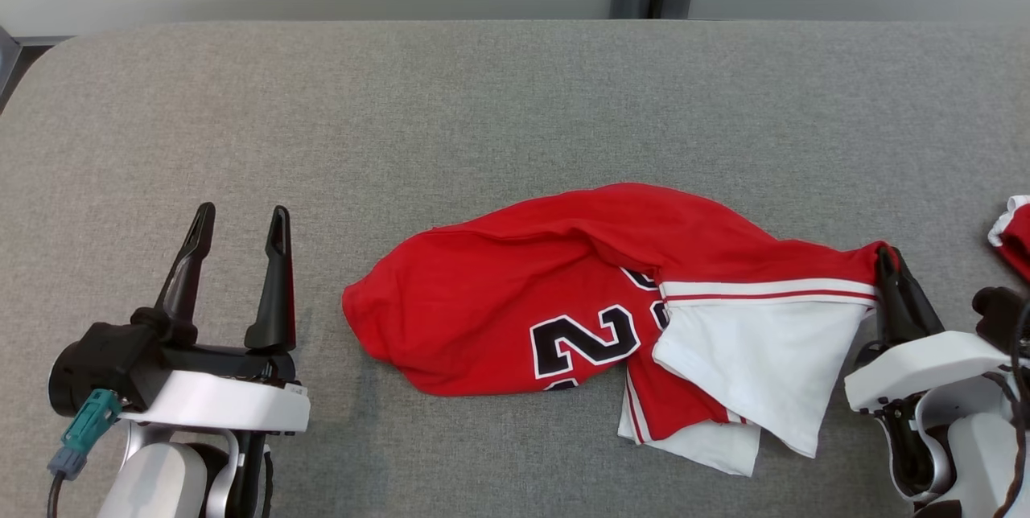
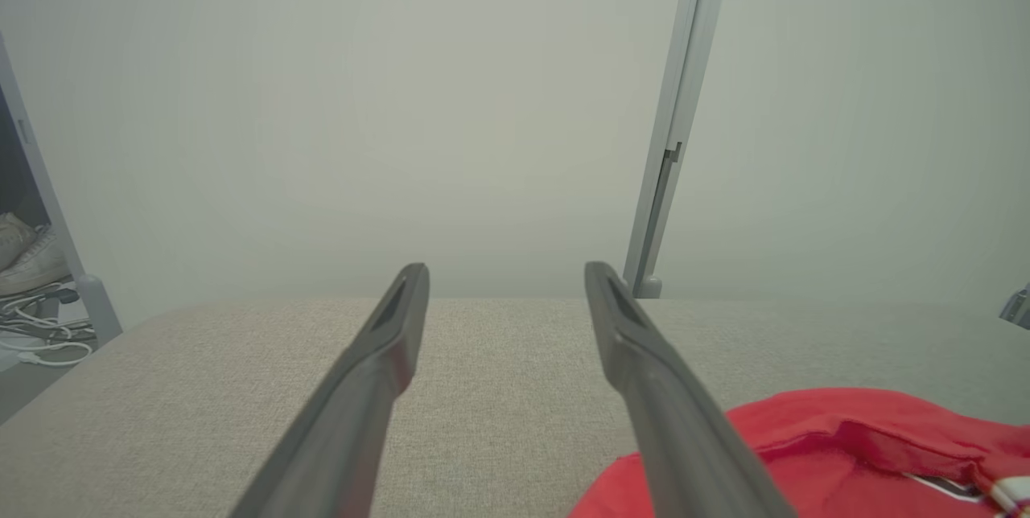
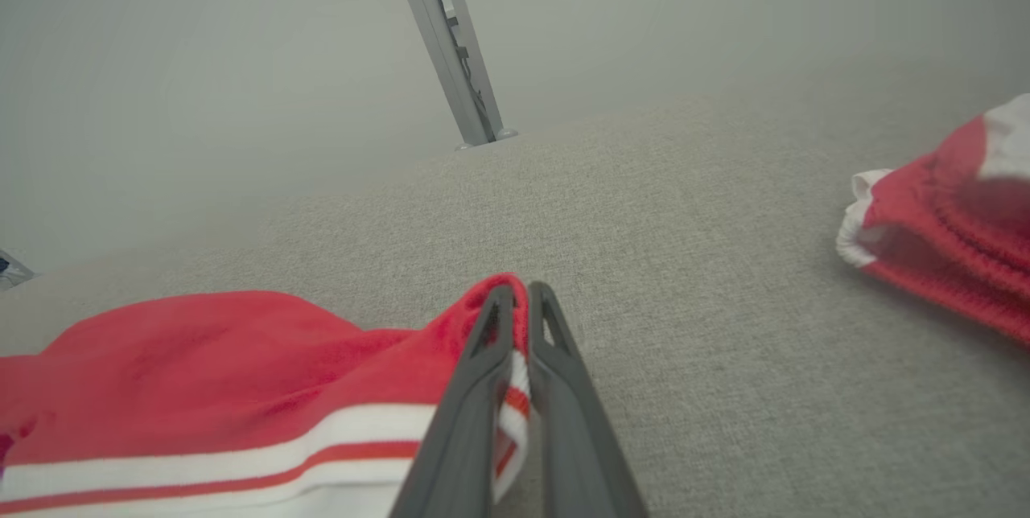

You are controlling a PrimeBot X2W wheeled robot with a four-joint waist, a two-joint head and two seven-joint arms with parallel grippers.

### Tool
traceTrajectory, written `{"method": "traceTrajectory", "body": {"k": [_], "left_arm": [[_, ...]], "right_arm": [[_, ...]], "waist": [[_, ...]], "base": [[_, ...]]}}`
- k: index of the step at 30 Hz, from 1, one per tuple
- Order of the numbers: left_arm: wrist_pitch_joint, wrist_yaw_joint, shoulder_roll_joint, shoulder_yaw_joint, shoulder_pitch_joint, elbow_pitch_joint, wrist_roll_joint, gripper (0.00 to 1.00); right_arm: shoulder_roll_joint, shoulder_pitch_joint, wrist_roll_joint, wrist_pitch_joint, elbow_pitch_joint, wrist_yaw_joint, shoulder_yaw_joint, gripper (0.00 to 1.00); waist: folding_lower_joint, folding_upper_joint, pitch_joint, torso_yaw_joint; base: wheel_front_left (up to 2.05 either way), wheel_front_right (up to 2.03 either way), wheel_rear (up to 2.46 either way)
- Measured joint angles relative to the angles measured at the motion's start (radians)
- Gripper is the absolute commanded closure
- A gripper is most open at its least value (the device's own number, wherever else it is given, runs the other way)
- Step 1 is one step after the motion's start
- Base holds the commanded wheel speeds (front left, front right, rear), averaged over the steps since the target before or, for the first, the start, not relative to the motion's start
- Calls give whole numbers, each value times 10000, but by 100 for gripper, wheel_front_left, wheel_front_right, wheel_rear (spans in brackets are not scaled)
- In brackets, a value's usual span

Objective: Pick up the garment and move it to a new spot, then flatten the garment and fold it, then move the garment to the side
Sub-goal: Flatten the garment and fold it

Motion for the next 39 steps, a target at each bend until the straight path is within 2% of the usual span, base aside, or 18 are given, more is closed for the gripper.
{"method": "traceTrajectory", "body": {"k": [1, 2, 6, 10, 16, 22, 28, 34, 39], "left_arm": [[0, 2, 2, -4, 1, 4, -2, 0], [0, 2, 2, -4, 1, 4, -2, 0], [2, 52, 17, -4, 23, 12, -2, 0], [44, 109, 40, 17, 208, 33, -19, 0], [102, 213, 96, 46, 479, -6, -67, 0], [192, 311, 190, 86, 791, -2, -109, 0], [278, 359, 249, 54, 1154, 61, -182, 0], [403, 428, 311, 0, 1432, 71, -238, 0], [499, 453, 337, -12, 1435, 69, -265, 0]], "right_arm": [[-42, -14, -8, -63, 86, 0, 88, 5], [-42, -14, -8, -63, 86, 0, 88, 0], [-240, 193, -146, -280, 12, 0, 372, 0], [-336, 737, -477, -362, -627, 0, 407, 0], [-282, 1516, -1283, 0, -2380, 0, 190, 0], [-2, 2211, -1885, 880, -4330, 0, 228, 0], [201, 3080, -2351, 1551, -5730, 0, 205, 0], [309, 3657, -2403, 1977, -6562, 0, 176, 0], [351, 3743, -2389, 2057, -6709, 0, 165, 0]], "waist": [[0, 0, -21, -14], [0, 0, -21, -14], [0, -1, -156, -94], [0, 0, -368, -212], [0, 0, -698, -455], [0, 0, -959, -655], [0, 0, -1259, -814], [0, 0, -1393, -884], [0, 0, -1358, -885]], "base": [[0, 0, 0], [0, 0, 0], [0, 0, 0], [0, 0, 0], [0, 0, 0], [0, 0, 0], [0, 0, 0], [0, 0, 0], [0, 0, 0]]}}
